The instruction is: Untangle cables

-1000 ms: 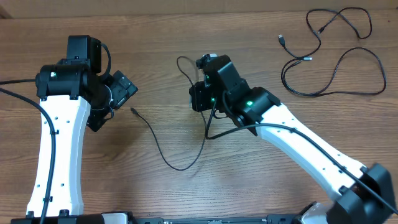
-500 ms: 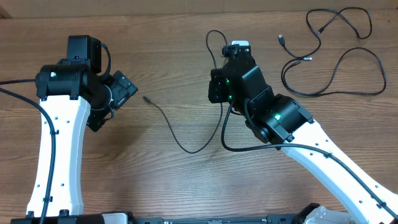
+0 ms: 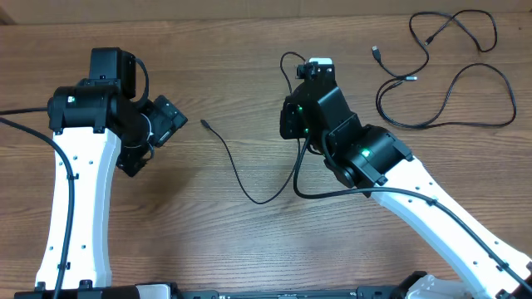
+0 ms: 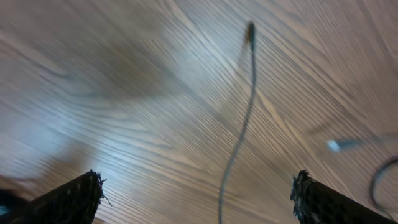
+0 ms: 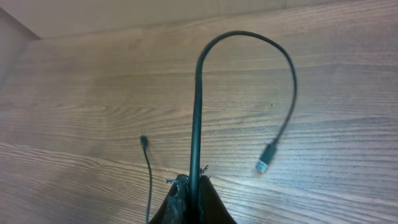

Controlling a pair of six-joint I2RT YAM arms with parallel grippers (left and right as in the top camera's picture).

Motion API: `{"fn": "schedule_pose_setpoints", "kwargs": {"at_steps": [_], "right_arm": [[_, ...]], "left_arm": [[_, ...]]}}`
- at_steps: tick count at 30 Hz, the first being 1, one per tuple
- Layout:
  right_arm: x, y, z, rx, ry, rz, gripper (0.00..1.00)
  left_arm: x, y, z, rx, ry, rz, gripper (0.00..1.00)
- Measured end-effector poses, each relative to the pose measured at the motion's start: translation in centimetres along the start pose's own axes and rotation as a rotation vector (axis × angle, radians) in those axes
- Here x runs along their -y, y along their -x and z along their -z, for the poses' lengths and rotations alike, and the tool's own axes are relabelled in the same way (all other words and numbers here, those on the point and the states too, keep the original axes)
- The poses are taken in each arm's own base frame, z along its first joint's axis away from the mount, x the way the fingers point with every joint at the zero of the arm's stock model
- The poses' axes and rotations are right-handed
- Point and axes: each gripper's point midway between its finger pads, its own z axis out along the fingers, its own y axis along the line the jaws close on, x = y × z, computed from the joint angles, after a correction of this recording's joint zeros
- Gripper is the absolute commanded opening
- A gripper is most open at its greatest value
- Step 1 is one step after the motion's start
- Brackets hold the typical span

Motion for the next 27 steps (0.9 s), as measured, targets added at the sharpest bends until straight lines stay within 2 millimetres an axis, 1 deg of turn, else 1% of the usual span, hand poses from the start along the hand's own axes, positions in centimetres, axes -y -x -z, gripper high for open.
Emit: {"fn": "schedule_pose_setpoints", "kwargs": {"at_steps": [3,6,9,12,14,17,24,27], "right_arm": [[0.1,-0.5,-0.7,-0.018,-0.009,0.004,0.04],[0.1,-0.7,-1.0,-0.023,-0.012,0.005,0.04],[-0.2,-0.2,-1.2,-0.004,-0.001,0.000,0.04],[-0.5,0.2,-1.2,0.012,0.014,-0.004,0.04],[-0.6,0.4,-1.2,0.017,0.019,-0.004,0.04],[-0.7,0.5,-1.2,0.022,0.023,-0.006,0.04],[-1.6,1.9,-1.1,0.080,0.059,-0.019,0.04],[-1.7,2.0,-1.1,0.085,0.061,-0.020,0.04]], "left_arm": [[1.9,-0.7,0.0,-0.022,-0.076,-0.125,1.00],[3.4,-2.6,0.0,-0.058,-0.113,-0.282,1.00],[4.5,-4.4,-0.1,-0.077,-0.130,-0.409,1.00],[5.6,-5.5,-0.2,-0.076,-0.147,-0.494,1.00],[5.9,-5.9,-0.2,-0.072,-0.147,-0.522,0.99],[5.8,-5.8,-0.2,-0.063,-0.139,-0.540,1.00],[5.7,-5.6,-0.2,-0.056,-0.132,-0.546,1.00],[5.7,-5.6,-0.2,-0.056,-0.132,-0.546,1.00]]}}
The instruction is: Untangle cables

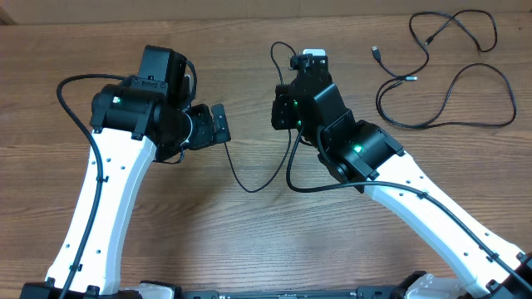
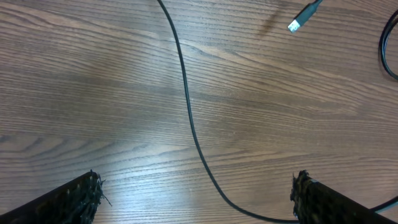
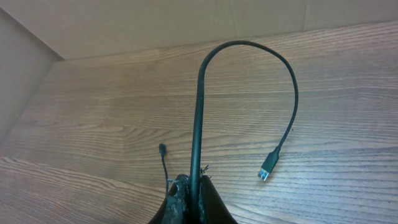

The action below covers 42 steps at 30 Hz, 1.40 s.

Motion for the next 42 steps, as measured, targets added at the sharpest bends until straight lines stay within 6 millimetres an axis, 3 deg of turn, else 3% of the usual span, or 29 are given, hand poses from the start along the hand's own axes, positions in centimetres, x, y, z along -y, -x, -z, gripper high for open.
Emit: {"fn": "schedule_pose_setpoints", "kwargs": {"at_steps": [32,42], "right_arm": [[0.44,-0.70,0.01,-0.028,-0.018,0.006,0.05],[0.61,-0.98,0.03,-0.040,-0.025,0.008,0.63]], "left_arm": [[0.00,0.00,0.00,0.000,0.000,0.000,0.99],[-0.02,0.01,0.00,0.001,0.001,0.000,1.00]]}}
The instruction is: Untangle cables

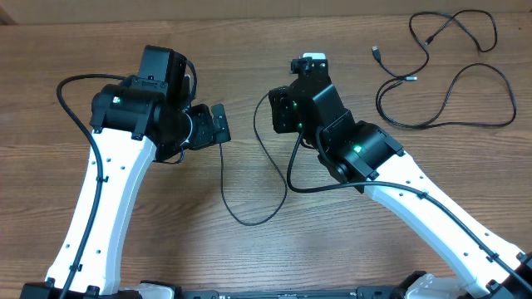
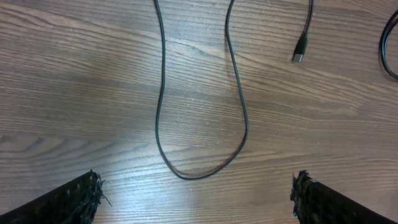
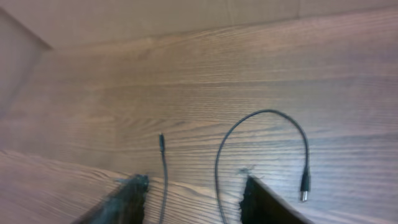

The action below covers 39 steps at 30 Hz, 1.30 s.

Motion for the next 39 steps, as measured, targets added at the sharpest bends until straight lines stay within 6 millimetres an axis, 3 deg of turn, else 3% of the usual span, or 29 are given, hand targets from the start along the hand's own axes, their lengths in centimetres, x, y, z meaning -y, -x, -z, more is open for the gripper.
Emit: {"fn": "schedule_pose_setpoints", "kwargs": {"at_steps": [4,9,28,32,39], "right_arm": [[0.1,-0.1,0.0,-0.004,-0.003,0.001,0.83],[-0.2,-0.3,0.0,-0.017,0.012,0.003,1.00],[0.3,-1.6,-0.5,-0.068,-0.009,0.011,1.00],[1.2,-3.6,-1.8,-0.137,-0.051,0.025,1.00],[1.4,-6.0,-2.4,-0.240,-0.043,0.032,1.00]], "left_arm": [[0.0,0.0,0.0,0.001,0.001,0.000,1.00],[0.0,0.0,0.0,0.001,0.002,0.000,1.00],[0.2,0.5,0.0,0.019,-0.008,-0.004,1.00],[0.9,1.9,0.1,0.077,-0.037,-0.015,0.99],[0.7,1.2,0.0,0.050,-0.030,0.029,1.00]]}}
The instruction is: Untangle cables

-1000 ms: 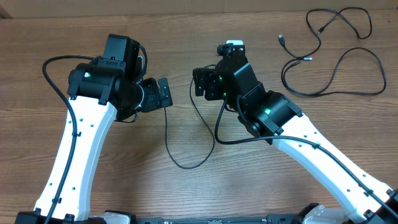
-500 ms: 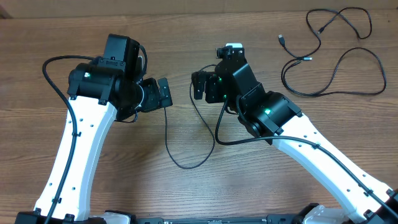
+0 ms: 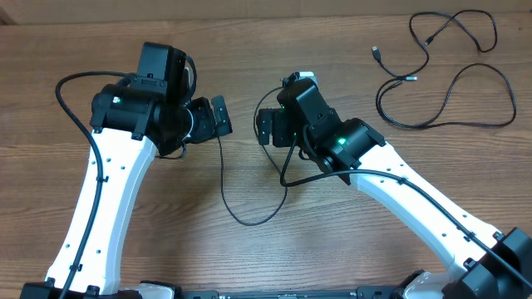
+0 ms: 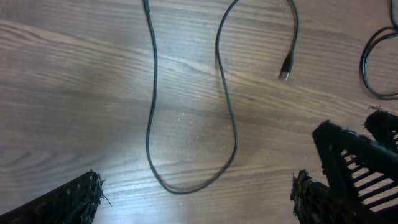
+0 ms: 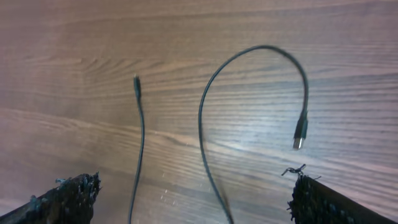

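Observation:
A thin black cable (image 3: 237, 218) lies loose on the wood table in a long U. Its small end (image 5: 136, 81) and its USB plug (image 5: 300, 132) both point to the far side. My left gripper (image 3: 219, 116) hangs open over the cable's left strand (image 4: 152, 124), with nothing between its fingers (image 4: 68, 202). To its right, my right gripper (image 3: 264, 129) is wide open above the right strand (image 5: 200, 124) and touches no part of it. Its dark ribbed finger (image 4: 354, 162) shows in the left wrist view.
Two more black cables (image 3: 453, 83) lie in overlapping loops at the table's far right corner, with small plugs (image 3: 376, 51) at their ends. The right arm's own wire (image 3: 287, 178) hangs in a loop under its wrist, close to the U-shaped cable.
My right gripper has moved a little left and nearer, and its fingers stand wider apart. The cable's U lies as before. The left gripper has barely shifted.
First my right gripper was shut on the cable, holding an arch of it up, with the left arm open at the far left. Then the left gripper stood over the cable's left part. Later the right had let go, and the cable has lain in a U since.

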Controlling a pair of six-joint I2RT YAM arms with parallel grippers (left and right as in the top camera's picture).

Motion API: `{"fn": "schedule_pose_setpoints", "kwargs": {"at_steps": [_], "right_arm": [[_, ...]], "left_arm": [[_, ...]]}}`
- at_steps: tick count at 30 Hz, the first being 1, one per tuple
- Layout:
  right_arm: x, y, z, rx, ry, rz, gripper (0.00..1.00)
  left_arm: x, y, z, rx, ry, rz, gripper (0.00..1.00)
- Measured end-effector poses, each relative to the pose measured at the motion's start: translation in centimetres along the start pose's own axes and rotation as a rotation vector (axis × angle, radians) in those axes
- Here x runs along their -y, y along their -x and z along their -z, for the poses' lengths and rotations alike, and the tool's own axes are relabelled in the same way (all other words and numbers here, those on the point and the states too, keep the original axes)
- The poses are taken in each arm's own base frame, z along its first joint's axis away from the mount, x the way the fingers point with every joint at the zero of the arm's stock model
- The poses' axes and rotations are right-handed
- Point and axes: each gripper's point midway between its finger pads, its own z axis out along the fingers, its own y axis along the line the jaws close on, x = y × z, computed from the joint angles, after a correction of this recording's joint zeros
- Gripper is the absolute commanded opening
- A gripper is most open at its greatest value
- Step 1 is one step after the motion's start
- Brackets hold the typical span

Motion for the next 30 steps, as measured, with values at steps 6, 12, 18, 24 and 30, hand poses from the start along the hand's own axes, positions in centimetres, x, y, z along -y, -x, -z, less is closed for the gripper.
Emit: {"fn": "schedule_pose_setpoints", "kwargs": {"at_steps": [6,12,18,24,30], "right_arm": [[-0.2,-0.2,0.0,-0.013,0.014,0.000,1.00],[-0.2,-0.5,0.0,-0.025,0.015,0.000,1.00],[0.0,-0.4,0.0,-0.020,0.002,0.001,1.00],[0.6,-0.2,0.0,-0.013,-0.016,-0.005,1.00],[2.9,0.5,-0.1,-0.015,-0.057,-0.047,1.00]], "left_arm": [[-2.0,-0.7,0.1,-0.012,0.102,0.070,1.00],[-4.8,-0.4,0.6,0.036,0.240,0.219,0.98],[-5.2,-0.2,0.6,0.047,0.259,0.227,0.95],[-5.7,-0.5,-1.4,-0.005,0.288,0.209,1.00],[-6.9,-1.9,-5.9,-0.170,0.343,0.122,0.79]]}}
